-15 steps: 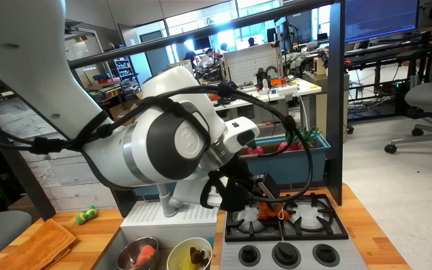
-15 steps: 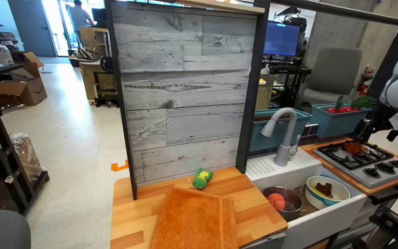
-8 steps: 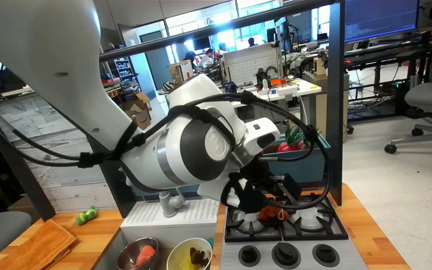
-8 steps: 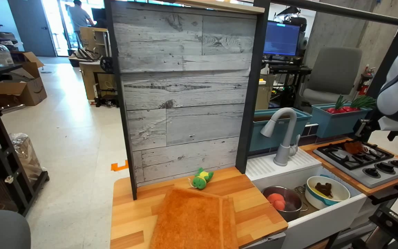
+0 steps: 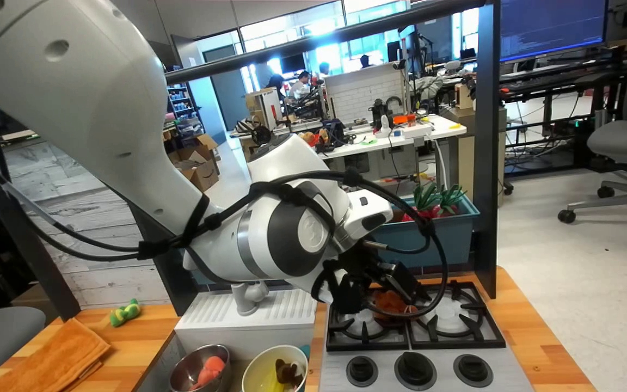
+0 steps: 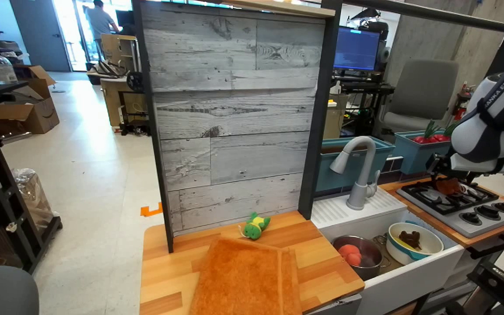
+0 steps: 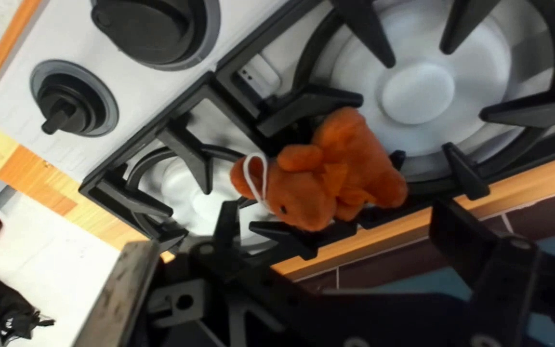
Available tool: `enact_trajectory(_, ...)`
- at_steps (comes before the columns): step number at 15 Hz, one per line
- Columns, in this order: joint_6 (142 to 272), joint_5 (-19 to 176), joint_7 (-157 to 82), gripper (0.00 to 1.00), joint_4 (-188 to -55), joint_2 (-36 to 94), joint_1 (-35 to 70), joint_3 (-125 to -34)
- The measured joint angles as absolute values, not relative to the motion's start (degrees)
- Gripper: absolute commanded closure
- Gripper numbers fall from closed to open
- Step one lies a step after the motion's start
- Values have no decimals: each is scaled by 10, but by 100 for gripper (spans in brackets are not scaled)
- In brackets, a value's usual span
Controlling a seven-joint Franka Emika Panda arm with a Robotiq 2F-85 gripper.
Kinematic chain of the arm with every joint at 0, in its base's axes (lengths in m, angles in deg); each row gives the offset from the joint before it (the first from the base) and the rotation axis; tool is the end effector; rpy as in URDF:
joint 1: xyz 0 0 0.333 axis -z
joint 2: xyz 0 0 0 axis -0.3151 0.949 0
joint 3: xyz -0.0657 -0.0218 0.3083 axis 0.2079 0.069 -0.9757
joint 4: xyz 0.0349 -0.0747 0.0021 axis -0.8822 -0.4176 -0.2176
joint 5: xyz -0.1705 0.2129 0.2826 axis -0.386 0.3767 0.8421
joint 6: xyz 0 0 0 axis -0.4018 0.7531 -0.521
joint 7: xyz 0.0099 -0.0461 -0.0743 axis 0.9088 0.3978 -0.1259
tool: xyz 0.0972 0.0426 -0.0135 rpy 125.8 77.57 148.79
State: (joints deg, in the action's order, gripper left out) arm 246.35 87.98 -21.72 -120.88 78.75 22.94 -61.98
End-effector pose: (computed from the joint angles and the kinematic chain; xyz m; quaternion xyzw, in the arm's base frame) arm 0.6185 -0.2712 0.0209 0.9244 -0.3115 0.1688 0.1413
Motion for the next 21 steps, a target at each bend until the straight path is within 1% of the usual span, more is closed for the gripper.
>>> enact_trajectory(1, 2464, 882, -216, 1, -1204, 793, 229, -623)
enact_trajectory(2, 2464, 882, -215, 25, -1199, 799, 229, -626)
enact_trajectory(3, 2464, 882, -213, 26, -1195, 805, 229, -629)
enact_trajectory(4, 2463, 883, -212, 32, -1192, 812, 229, -631)
enact_trajectory(9, 2465, 883, -208, 71, -1174, 829, 229, -638)
enact_trajectory(12, 2467, 883, -209, 93, -1172, 829, 232, -640)
enact_trajectory(14, 2483, 883, -215, 100, -1175, 825, 241, -650)
enact_trajectory(15, 2492, 884, -221, 96, -1180, 821, 248, -660)
enact_trajectory(16, 2505, 884, -228, 95, -1188, 815, 259, -672)
enact_trajectory(21, 2579, 880, -316, 95, -1258, 763, 345, -761)
